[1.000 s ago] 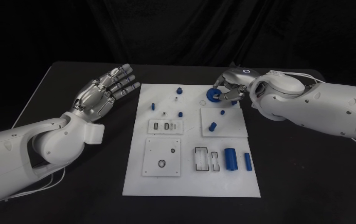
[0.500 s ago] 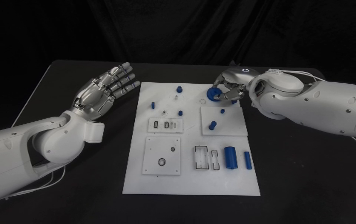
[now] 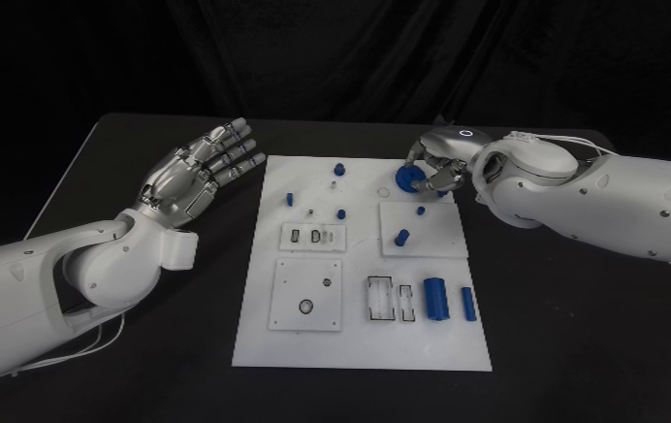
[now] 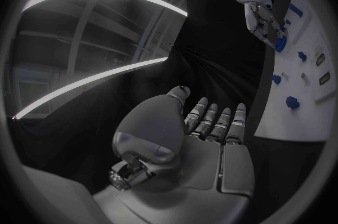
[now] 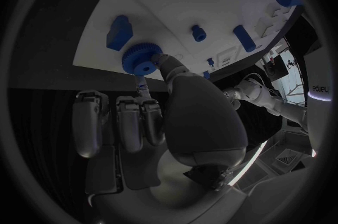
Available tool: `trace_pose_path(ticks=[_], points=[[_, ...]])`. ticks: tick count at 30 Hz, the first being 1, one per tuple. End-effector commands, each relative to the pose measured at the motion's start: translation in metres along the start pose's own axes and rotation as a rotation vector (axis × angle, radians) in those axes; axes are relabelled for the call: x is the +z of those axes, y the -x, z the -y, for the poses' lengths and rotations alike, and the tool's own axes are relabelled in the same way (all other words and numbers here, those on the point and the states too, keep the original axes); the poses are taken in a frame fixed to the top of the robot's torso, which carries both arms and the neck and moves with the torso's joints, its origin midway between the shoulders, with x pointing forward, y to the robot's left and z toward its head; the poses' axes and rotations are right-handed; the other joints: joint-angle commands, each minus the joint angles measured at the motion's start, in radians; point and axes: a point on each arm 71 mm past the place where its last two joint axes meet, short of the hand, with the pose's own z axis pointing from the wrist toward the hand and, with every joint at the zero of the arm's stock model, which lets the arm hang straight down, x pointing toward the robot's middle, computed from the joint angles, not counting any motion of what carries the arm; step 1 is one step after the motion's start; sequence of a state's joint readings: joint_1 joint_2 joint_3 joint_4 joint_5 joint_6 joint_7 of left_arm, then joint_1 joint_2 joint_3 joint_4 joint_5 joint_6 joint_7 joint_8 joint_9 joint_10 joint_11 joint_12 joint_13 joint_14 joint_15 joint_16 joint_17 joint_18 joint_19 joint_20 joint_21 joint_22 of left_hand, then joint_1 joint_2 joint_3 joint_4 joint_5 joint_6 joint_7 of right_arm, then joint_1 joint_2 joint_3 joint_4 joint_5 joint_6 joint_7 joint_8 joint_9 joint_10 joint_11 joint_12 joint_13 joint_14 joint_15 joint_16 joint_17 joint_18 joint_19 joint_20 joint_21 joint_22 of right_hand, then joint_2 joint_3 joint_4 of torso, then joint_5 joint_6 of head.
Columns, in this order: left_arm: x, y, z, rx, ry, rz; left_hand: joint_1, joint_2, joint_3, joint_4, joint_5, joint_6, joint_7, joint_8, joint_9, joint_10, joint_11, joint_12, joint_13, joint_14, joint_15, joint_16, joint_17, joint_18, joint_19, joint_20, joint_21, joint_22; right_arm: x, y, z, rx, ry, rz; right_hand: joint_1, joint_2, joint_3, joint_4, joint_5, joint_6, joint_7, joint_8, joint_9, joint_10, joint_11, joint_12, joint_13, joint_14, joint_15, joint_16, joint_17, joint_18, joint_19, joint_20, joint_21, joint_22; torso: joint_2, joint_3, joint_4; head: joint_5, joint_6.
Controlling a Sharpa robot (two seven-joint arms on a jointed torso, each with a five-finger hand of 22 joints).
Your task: Assemble the parts on the task board
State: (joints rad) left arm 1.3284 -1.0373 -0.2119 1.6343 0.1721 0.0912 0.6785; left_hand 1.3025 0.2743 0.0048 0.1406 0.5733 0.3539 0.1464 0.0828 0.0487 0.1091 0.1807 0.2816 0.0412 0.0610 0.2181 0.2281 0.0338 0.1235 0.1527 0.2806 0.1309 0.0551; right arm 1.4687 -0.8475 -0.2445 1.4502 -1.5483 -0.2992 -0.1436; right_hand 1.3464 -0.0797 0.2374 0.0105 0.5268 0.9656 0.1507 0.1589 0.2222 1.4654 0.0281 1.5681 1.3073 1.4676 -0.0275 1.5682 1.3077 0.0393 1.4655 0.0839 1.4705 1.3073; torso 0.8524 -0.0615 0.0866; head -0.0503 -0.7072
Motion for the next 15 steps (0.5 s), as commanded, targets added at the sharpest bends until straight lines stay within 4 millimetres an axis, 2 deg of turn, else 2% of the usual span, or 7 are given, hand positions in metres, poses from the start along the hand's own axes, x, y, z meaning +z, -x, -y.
trace_pose_path(ticks=[1, 3, 5, 15], points=[[-0.001, -0.001, 0.003, -0.008, -0.04, -0.011, -0.001, 0.009, 0.007, -0.001, 0.005, 0.006, 0.025, 0.006, 0.001, 0.001, 0.005, 0.004, 0.002, -0.003, 0.0, 0.005, 0.002, 0.015, -0.002, 0.007, 0.005, 0.001, -0.003, 0.004, -0.003, -0.006, 0.012, 0.035, -0.008, 0.019, 0.0, -0.008, -0.004, 0.049, -0.064, 0.167, 0.181, 0.105, -0.007, 0.003, 0.263, 0.103, -0.007, 0.003, 0.263, -0.008, 0.029, -0.007, 0.007, 0.208, 0.0, 0.0001, 0.0004, -0.002, 0.004], [-0.001, -0.001, 0.003, -0.007, -0.04, -0.01, -0.001, 0.009, 0.007, -0.001, 0.005, 0.006, 0.025, 0.006, 0.001, 0.001, 0.005, 0.004, 0.002, -0.003, 0.0, 0.005, 0.002, 0.015, -0.002, 0.007, 0.005, 0.001, -0.003, 0.009, -0.006, -0.005, 0.025, 0.05, -0.009, 0.019, 0.001, -0.008, -0.008, 0.048, -0.066, 0.171, 0.187, 0.105, -0.008, 0.003, 0.263, 0.103, -0.008, 0.003, 0.263, -0.009, 0.03, -0.007, 0.007, 0.208, 0.0, 0.0001, 0.0005, -0.002, 0.005], [-0.001, 0.0, 0.003, -0.007, -0.04, -0.01, -0.001, 0.009, 0.007, -0.001, 0.005, 0.006, 0.025, 0.006, 0.001, 0.001, 0.005, 0.004, 0.002, -0.003, 0.0, 0.005, 0.002, 0.015, -0.002, 0.007, 0.005, 0.001, -0.003, 0.015, -0.011, -0.005, 0.041, 0.065, -0.013, 0.022, 0.001, -0.009, -0.033, 0.043, -0.071, 0.187, 0.206, 0.105, -0.012, 0.003, 0.263, 0.103, -0.012, 0.003, 0.263, -0.011, 0.036, -0.01, 0.015, 0.214, 0.0, 0.0003, -0.0001, -0.003, 0.006], [-0.001, -0.001, 0.002, -0.007, -0.039, -0.01, -0.001, 0.009, 0.008, -0.001, 0.005, 0.007, 0.026, 0.007, 0.001, 0.002, 0.005, 0.005, 0.002, -0.002, 0.001, 0.007, 0.002, 0.015, -0.001, 0.008, 0.005, 0.002, 0.006, 0.035, -0.047, -0.011, 0.151, 0.105, -0.024, 0.024, 0.0, -0.003, -0.061, 0.034, -0.076, 0.201, 0.229, 0.105, -0.017, 0.003, 0.263, 0.103, -0.016, 0.003, 0.263, -0.014, 0.043, -0.014, 0.022, 0.219, 0.0, -0.0007, -0.0008, -0.003, 0.01]])
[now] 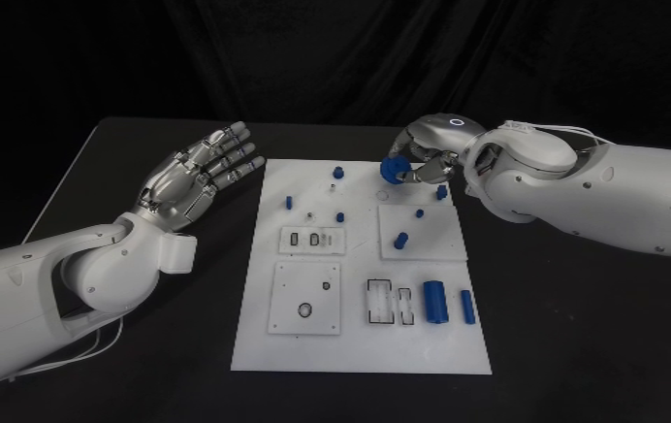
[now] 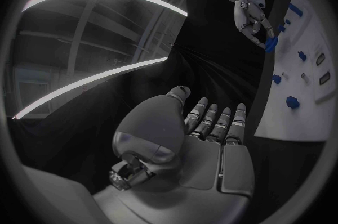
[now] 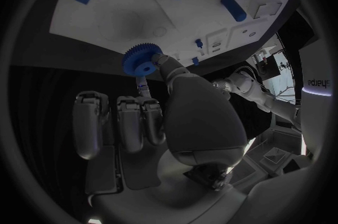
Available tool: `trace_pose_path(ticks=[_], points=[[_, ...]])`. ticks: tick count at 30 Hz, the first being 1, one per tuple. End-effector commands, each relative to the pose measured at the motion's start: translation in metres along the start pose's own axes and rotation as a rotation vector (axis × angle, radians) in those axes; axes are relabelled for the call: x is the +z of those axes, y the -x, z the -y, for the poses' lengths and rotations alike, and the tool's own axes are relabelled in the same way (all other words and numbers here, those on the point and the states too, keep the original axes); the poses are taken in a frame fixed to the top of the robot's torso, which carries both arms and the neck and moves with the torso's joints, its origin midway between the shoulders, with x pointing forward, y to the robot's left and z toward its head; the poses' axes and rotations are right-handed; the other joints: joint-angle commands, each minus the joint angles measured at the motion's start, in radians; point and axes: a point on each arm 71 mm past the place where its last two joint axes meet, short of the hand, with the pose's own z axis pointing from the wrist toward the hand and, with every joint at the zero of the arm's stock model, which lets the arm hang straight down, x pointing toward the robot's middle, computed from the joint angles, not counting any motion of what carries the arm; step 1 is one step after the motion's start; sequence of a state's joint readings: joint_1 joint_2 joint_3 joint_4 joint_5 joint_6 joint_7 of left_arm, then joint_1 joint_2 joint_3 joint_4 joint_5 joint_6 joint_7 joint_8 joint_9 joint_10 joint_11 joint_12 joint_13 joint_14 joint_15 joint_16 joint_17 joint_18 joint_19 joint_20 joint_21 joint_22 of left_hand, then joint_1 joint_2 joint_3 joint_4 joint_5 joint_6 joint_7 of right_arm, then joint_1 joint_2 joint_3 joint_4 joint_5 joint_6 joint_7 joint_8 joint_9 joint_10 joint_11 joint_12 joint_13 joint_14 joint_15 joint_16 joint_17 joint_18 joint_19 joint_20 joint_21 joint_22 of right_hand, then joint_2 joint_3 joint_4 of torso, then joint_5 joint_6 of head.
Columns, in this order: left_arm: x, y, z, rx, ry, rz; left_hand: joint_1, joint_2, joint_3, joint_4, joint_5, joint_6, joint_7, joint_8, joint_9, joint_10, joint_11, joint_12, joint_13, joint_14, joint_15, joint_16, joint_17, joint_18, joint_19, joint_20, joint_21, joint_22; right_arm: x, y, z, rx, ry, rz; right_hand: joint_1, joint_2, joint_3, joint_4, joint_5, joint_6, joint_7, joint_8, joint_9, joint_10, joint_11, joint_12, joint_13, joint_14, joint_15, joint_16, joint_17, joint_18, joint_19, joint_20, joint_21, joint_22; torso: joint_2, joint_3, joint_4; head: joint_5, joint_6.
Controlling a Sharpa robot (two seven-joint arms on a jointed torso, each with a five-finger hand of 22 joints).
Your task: Assemble the parts on the task board
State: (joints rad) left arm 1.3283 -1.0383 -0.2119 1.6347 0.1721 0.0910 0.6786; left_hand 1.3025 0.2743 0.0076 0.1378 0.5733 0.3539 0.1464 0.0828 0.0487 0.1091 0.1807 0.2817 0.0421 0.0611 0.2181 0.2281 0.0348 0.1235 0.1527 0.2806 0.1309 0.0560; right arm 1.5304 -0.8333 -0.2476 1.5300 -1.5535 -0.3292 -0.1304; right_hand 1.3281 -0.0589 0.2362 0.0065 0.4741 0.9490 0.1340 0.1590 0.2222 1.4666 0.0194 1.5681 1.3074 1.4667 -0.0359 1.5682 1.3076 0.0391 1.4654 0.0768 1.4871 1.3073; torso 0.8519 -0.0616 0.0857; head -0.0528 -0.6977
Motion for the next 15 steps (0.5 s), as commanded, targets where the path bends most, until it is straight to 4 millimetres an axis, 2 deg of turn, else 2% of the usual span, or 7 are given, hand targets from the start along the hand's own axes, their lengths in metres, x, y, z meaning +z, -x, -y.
trace_pose_path(ticks=[1, 6, 15], points=[[0.0, -0.002, 0.002, -0.007, -0.038, -0.01, -0.001, 0.009, 0.005, 0.002, 0.005, 0.007, 0.026, 0.007, 0.001, 0.002, 0.005, 0.005, 0.001, -0.002, 0.001, 0.007, 0.001, 0.015, -0.001, 0.007, 0.005, 0.001, 0.005, 0.004, -0.014, -0.004, 0.053, 0.026, -0.008, 0.004, 0.001, 0.003, -0.013, 0.048, -0.06, 0.202, 0.232, 0.104, -0.009, 0.003, 0.263, 0.104, -0.008, 0.003, 0.263, -0.014, 0.043, -0.007, 0.006, 0.219, 0.0, -0.0003, -0.0001, 0.0, 0.001], [0.001, -0.002, 0.001, -0.008, -0.037, -0.012, -0.001, 0.008, 0.006, 0.001, 0.005, 0.007, 0.026, 0.007, 0.001, 0.002, 0.005, 0.006, 0.001, -0.002, 0.001, 0.008, 0.001, 0.015, -0.001, 0.008, 0.006, 0.001, 0.016, 0.002, -0.031, -0.006, 0.101, 0.007, -0.013, 0.006, 0.003, 0.007, -0.039, 0.033, -0.058, 0.202, 0.24, 0.104, -0.009, 0.003, 0.263, 0.104, -0.009, 0.003, 0.263, -0.014, 0.043, -0.009, 0.005, 0.22, -0.001, -0.0006, 0.0009, -0.003, -0.002], [0.003, -0.004, 0.0, -0.011, -0.036, -0.019, -0.001, 0.008, 0.006, 0.001, 0.005, 0.007, 0.026, 0.007, 0.001, 0.002, 0.005, 0.006, 0.001, -0.002, 0.001, 0.008, 0.001, 0.015, -0.001, 0.008, 0.006, 0.001, 0.034, -0.007, -0.054, -0.009, 0.16, -0.017, -0.014, 0.007, 0.003, 0.009, -0.046, 0.026, -0.056, 0.2, 0.241, 0.104, -0.008, 0.003, 0.263, 0.104, -0.008, 0.003, 0.263, -0.013, 0.041, -0.009, 0.003, 0.219, 0.0, -0.0007, 0.0043, -0.013, -0.003]])
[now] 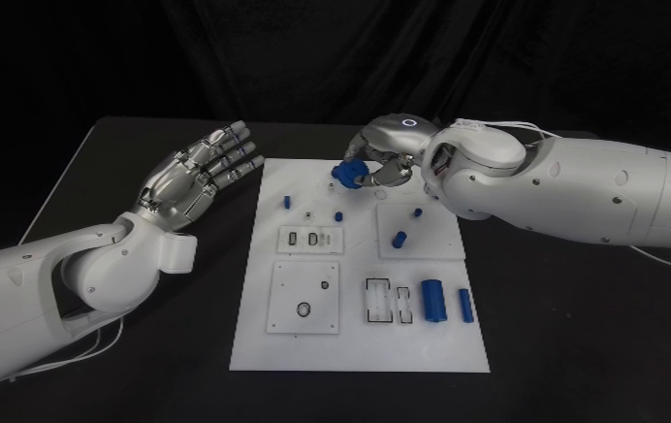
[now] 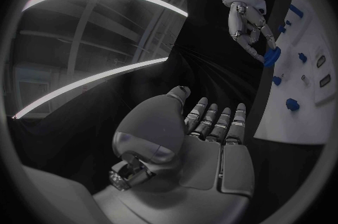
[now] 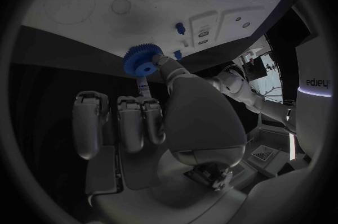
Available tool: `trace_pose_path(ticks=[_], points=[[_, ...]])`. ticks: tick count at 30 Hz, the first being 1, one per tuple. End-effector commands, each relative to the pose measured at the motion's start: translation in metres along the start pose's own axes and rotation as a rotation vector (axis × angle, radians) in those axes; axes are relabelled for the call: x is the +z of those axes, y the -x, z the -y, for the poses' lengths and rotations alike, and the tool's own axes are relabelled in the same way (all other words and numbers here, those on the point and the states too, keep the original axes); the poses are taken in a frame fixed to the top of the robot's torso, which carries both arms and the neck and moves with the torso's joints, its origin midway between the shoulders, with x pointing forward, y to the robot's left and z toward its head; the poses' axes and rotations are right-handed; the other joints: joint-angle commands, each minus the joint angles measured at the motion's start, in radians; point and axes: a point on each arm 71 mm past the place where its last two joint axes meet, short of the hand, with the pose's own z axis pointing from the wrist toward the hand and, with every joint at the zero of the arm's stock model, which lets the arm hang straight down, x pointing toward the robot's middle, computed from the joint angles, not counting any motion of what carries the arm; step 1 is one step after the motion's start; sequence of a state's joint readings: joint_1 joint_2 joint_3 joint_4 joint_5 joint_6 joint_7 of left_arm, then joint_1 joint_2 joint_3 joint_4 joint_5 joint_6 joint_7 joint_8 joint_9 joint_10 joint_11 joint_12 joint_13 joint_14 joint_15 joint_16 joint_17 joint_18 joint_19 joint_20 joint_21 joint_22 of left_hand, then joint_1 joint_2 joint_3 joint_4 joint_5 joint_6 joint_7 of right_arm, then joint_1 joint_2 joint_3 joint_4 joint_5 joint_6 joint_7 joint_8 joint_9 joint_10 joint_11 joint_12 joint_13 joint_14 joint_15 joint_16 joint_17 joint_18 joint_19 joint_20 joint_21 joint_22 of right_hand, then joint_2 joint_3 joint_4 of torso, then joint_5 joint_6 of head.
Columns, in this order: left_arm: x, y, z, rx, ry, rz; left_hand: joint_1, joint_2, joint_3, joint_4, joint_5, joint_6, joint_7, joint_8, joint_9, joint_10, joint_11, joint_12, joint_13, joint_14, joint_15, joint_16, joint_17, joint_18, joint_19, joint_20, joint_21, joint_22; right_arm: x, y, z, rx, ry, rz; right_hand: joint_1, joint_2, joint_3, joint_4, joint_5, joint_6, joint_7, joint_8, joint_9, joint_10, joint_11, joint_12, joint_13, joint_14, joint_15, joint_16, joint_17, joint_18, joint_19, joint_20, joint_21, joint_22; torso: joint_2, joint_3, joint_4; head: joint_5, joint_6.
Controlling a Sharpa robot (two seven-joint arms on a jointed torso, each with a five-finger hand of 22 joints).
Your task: Assemble the parts on the task board
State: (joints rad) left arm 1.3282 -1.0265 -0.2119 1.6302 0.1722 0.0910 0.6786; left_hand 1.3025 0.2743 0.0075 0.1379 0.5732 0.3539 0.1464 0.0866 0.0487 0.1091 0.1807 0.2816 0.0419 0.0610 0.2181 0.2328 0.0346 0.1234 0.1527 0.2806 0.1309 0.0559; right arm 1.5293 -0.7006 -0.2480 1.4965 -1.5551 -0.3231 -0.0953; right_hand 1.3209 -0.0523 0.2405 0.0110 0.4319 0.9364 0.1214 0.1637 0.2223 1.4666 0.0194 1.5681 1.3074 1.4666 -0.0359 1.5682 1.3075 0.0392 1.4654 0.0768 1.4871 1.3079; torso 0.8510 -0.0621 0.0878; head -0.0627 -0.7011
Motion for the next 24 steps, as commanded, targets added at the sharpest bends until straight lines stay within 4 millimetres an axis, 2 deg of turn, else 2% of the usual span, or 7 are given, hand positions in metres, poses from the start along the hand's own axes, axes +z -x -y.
trace_pose_path(ticks=[1, 8, 18, 24], points=[[0.001, -0.001, 0.002, -0.008, -0.037, -0.012, -0.001, 0.008, 0.006, 0.001, 0.005, 0.007, 0.026, 0.003, 0.001, 0.002, 0.005, 0.006, 0.001, -0.002, 0.001, 0.004, 0.001, 0.015, -0.001, 0.008, 0.006, 0.001, 0.005, -0.003, -0.005, -0.007, 0.029, -0.014, -0.007, 0.0, -0.001, 0.004, -0.003, 0.039, -0.044, 0.195, 0.241, 0.104, -0.008, 0.003, 0.263, 0.104, -0.008, 0.003, 0.263, -0.013, 0.041, -0.009, 0.003, 0.218, 0.001, -0.0004, 0.0031, -0.004, 0.0], [0.002, -0.001, 0.001, -0.008, -0.035, -0.014, -0.001, 0.008, 0.008, 0.0, 0.005, 0.007, 0.026, 0.003, 0.001, 0.002, 0.005, 0.006, 0.001, -0.001, 0.002, 0.005, 0.001, 0.015, 0.0, 0.008, 0.006, 0.001, 0.016, -0.01, -0.016, -0.008, 0.053, -0.042, -0.01, 0.001, 0.0, 0.007, -0.02, 0.027, -0.039, 0.189, 0.243, 0.104, -0.004, 0.003, 0.263, 0.104, -0.006, 0.003, 0.263, -0.012, 0.038, -0.008, -0.001, 0.216, 0.001, -0.0001, 0.0002, -0.006, -0.004], [0.003, -0.001, 0.0, -0.008, -0.033, -0.015, -0.001, 0.007, 0.009, -0.001, 0.005, 0.007, 0.026, 0.004, 0.001, 0.002, 0.004, 0.006, 0.001, -0.001, 0.003, 0.005, 0.002, 0.015, 0.0, 0.009, 0.007, 0.002, 0.03, -0.02, -0.024, -0.011, 0.048, -0.073, -0.01, 0.002, 0.003, 0.007, -0.031, 0.015, -0.034, 0.181, 0.242, 0.104, 0.0, 0.003, 0.263, 0.104, -0.003, 0.003, 0.263, -0.011, 0.036, -0.005, -0.005, 0.215, 0.001, 0.0007, 0.0016, -0.013, -0.006], [0.003, -0.002, 0.0, -0.009, -0.032, -0.016, -0.001, 0.007, 0.009, -0.001, 0.005, 0.007, 0.026, 0.004, 0.001, 0.002, 0.004, 0.006, 0.001, -0.001, 0.003, 0.005, 0.002, 0.015, 0.0, 0.009, 0.007, 0.002, 0.036, -0.024, -0.025, -0.034, 0.027, -0.087, -0.011, 0.001, 0.008, 0.006, -0.031, -0.008, -0.023, 0.162, 0.236, 0.104, 0.009, 0.003, 0.263, 0.104, 0.004, 0.003, 0.263, -0.008, 0.029, 0.0, -0.015, 0.21, 0.002, 0.0008, -0.0001, -0.011, -0.01]])
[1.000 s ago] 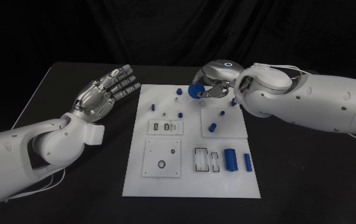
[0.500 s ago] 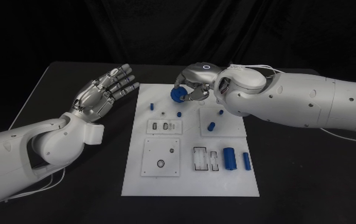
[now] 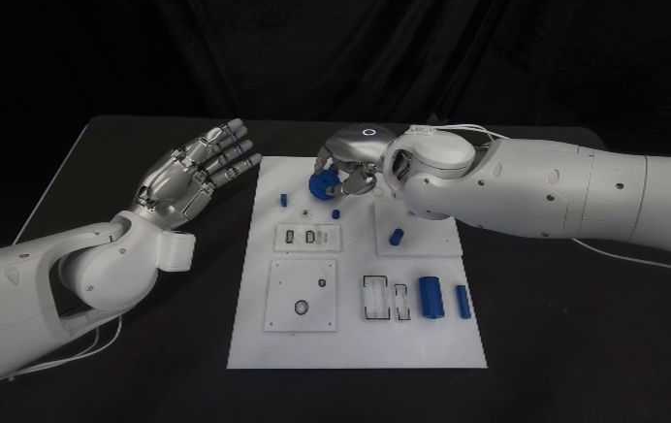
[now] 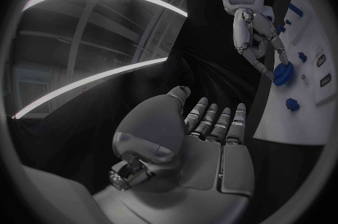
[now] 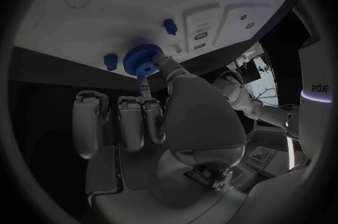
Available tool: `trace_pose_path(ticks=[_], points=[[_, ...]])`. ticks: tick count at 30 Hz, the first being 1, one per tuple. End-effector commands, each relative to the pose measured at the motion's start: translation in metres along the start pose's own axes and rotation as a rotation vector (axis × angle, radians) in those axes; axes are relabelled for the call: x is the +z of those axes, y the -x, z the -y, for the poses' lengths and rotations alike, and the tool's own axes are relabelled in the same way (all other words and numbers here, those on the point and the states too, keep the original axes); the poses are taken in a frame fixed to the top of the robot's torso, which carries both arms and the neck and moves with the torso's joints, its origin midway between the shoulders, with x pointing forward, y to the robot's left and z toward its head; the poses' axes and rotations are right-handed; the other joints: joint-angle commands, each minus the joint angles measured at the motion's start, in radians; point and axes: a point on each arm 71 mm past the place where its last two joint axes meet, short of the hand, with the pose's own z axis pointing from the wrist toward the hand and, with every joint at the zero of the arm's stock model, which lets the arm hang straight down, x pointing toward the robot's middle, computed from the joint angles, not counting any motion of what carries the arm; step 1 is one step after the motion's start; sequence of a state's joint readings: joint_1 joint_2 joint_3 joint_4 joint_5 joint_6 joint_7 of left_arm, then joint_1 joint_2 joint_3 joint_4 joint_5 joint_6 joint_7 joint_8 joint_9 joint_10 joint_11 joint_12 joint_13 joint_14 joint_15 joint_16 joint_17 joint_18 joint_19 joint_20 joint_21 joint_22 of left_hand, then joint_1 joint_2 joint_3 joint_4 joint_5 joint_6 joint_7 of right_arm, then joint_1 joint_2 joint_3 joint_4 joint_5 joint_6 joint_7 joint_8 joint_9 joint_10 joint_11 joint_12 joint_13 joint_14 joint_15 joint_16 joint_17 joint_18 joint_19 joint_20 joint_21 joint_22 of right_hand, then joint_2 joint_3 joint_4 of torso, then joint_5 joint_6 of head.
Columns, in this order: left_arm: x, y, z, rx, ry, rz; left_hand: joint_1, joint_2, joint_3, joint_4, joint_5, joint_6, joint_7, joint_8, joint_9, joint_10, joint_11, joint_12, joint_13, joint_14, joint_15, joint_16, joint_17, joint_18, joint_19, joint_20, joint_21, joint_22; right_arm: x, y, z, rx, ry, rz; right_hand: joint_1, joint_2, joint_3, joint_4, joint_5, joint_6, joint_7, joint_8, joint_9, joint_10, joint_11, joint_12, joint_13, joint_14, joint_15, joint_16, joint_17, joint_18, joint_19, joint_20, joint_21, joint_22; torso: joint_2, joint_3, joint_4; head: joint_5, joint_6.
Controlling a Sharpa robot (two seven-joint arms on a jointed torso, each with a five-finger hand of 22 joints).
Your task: Assemble the parts on the task board
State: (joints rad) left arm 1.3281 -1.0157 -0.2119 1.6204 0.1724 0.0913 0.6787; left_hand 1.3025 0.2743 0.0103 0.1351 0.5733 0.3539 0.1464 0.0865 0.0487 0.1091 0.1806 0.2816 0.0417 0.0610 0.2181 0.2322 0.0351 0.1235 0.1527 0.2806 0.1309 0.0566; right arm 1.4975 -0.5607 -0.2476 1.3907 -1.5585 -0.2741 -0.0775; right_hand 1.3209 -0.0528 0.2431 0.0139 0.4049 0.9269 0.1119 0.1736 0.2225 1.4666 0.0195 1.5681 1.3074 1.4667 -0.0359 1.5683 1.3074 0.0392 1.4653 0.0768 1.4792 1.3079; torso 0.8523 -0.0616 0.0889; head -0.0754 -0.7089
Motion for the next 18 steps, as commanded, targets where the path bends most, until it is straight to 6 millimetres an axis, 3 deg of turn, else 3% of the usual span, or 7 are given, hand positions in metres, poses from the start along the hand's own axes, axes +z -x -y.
trace_pose_path(ticks=[1, 11, 18], points=[[0.0001, -0.0015, 0.0016, -0.01, -0.032, -0.014, -0.001, 0.007, 0.006, 0.002, 0.005, 0.007, 0.026, 0.004, 0.001, 0.002, 0.004, 0.006, 0.002, -0.001, 0.003, 0.006, 0.001, 0.015, 0.0, 0.009, 0.007, 0.001, 0.0012, -0.003, 0.0025, -0.026, -0.034, -0.025, -0.011, 0.002, 0.005, 0.004, -0.004, 0.001, -0.013, 0.15, 0.236, 0.104, 0.01, 0.003, 0.263, 0.104, 0.005, 0.003, 0.263, -0.008, 0.029, 0.0, -0.007, 0.211, 0.001, 0.0002, -0.0013, 0.002, -0.002], [0.0004, -0.0016, 0.0014, -0.014, -0.032, -0.013, -0.001, 0.007, 0.006, 0.002, 0.005, 0.007, 0.026, 0.004, 0.001, 0.002, 0.004, 0.006, 0.002, -0.001, 0.003, 0.006, 0.001, 0.015, 0.0, 0.009, 0.007, 0.001, 0.0031, -0.0055, 0.0049, -0.042, -0.068, -0.052, -0.011, 0.0, 0.02, 0.001, -0.008, -0.032, 0.003, 0.098, 0.215, 0.104, 0.023, 0.003, 0.263, 0.104, 0.017, 0.003, 0.263, -0.005, 0.021, 0.012, -0.019, 0.206, 0.001, 0.0, 0.0014, -0.004, -0.005], [0.0004, -0.0017, 0.0013, -0.015, -0.031, -0.014, -0.002, 0.006, 0.008, 0.001, 0.005, 0.007, 0.026, 0.004, 0.001, 0.002, 0.004, 0.006, 0.002, 0.0, 0.004, 0.007, 0.001, 0.014, 0.001, 0.009, 0.007, 0.001, 0.0032, -0.0052, 0.006, -0.043, -0.077, -0.046, -0.005, 0.001, 0.03, -0.004, -0.004, -0.039, 0.008, 0.077, 0.206, 0.104, 0.025, 0.003, 0.263, 0.104, 0.02, 0.003, 0.263, -0.002, 0.016, 0.016, -0.026, 0.204, 0.0, -0.0002, -0.0027, 0.0, -0.007]])
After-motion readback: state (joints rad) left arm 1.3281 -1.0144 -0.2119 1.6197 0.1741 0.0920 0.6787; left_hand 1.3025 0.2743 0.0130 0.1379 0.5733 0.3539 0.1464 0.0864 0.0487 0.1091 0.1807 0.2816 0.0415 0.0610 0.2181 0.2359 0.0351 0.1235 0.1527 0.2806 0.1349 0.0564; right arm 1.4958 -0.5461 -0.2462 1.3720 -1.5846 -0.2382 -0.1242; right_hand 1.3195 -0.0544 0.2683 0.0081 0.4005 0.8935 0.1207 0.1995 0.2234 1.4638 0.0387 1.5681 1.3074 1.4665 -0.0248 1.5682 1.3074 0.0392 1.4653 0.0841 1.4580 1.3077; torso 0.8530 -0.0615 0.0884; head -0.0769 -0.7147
